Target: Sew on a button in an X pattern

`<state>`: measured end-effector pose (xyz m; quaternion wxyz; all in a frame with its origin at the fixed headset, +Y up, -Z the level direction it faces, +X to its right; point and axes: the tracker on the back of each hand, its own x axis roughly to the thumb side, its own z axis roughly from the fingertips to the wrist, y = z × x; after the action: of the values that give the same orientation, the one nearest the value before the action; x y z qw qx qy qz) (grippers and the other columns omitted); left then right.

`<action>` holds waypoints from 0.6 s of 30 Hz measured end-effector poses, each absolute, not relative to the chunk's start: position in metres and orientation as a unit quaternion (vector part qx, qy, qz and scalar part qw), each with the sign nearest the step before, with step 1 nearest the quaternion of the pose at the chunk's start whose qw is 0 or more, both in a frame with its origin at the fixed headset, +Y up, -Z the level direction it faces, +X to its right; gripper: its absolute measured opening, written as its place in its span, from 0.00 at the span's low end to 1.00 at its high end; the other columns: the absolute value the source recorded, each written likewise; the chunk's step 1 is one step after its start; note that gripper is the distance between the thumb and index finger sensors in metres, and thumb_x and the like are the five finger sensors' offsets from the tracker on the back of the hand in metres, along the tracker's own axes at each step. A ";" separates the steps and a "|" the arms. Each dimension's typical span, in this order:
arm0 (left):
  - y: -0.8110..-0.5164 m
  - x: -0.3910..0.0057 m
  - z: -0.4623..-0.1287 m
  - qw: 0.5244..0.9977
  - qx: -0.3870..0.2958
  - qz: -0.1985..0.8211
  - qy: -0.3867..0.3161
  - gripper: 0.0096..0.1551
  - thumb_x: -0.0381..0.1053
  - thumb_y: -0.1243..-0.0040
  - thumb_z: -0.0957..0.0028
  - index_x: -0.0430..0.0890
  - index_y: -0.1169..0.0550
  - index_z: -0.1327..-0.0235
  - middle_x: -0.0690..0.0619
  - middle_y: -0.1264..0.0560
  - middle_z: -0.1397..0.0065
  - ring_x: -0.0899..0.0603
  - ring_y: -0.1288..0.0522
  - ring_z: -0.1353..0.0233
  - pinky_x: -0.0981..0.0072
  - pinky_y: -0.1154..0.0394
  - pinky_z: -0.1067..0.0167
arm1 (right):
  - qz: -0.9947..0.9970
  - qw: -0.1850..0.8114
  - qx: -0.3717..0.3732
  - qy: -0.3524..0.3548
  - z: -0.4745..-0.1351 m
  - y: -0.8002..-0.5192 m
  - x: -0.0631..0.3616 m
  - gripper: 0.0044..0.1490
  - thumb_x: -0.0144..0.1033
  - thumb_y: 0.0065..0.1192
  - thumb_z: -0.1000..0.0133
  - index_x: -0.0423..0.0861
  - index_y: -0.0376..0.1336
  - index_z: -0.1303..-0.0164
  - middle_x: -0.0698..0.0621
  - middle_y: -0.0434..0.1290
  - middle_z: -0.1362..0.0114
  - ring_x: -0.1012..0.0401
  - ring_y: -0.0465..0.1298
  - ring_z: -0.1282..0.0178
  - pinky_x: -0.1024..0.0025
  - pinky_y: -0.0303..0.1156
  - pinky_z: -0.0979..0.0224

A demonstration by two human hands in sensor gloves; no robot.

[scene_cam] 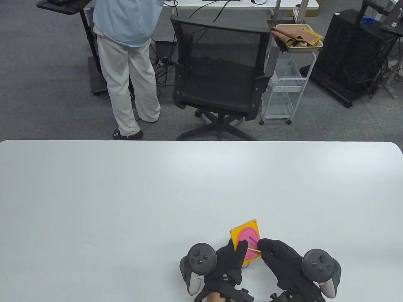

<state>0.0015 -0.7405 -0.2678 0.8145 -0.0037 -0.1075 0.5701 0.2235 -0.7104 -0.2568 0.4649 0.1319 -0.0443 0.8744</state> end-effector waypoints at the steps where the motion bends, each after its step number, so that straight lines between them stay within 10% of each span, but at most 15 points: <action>1: -0.740 0.003 -0.268 0.819 -0.005 0.563 -0.110 0.32 0.59 0.50 0.41 0.42 0.25 0.30 0.44 0.12 0.45 0.41 0.12 0.50 0.43 0.20 0.49 | 0.878 0.458 0.131 -0.045 -0.257 -0.710 0.223 0.25 0.39 0.57 0.41 0.50 0.61 0.34 0.47 0.73 0.44 0.55 0.73 0.45 0.45 0.61 0.20; 18: -0.747 0.025 -0.264 0.783 -0.088 0.606 -0.107 0.33 0.55 0.50 0.40 0.44 0.33 0.23 0.38 0.19 0.33 0.35 0.17 0.40 0.38 0.25 0.44 | 0.908 0.396 0.107 -0.088 -0.252 -0.711 0.219 0.24 0.40 0.57 0.41 0.50 0.59 0.35 0.47 0.72 0.45 0.56 0.72 0.46 0.45 0.61 0.20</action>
<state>0.0249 -0.7473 -0.2637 0.7833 -0.0883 -0.1066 0.6060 0.2185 -0.7114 -0.2516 0.3959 0.1068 -0.0884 0.9078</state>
